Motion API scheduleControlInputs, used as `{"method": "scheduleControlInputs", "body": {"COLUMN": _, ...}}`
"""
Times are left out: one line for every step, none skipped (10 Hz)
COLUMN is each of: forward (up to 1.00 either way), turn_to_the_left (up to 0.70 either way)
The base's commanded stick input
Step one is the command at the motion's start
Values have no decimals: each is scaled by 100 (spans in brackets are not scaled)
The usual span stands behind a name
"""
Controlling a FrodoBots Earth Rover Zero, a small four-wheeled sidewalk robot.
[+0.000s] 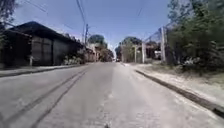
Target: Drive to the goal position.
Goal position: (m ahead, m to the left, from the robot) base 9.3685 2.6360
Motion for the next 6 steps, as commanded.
{"method": "scheduleControlInputs", "body": {"forward": 100, "turn_to_the_left": -40}}
{"method": "scheduleControlInputs", "body": {"forward": 100, "turn_to_the_left": -11}}
{"method": "scheduleControlInputs", "body": {"forward": 100, "turn_to_the_left": 0}}
{"method": "scheduleControlInputs", "body": {"forward": 100, "turn_to_the_left": 0}}
{"method": "scheduleControlInputs", "body": {"forward": 100, "turn_to_the_left": 0}}
{"method": "scheduleControlInputs", "body": {"forward": 100, "turn_to_the_left": 0}}
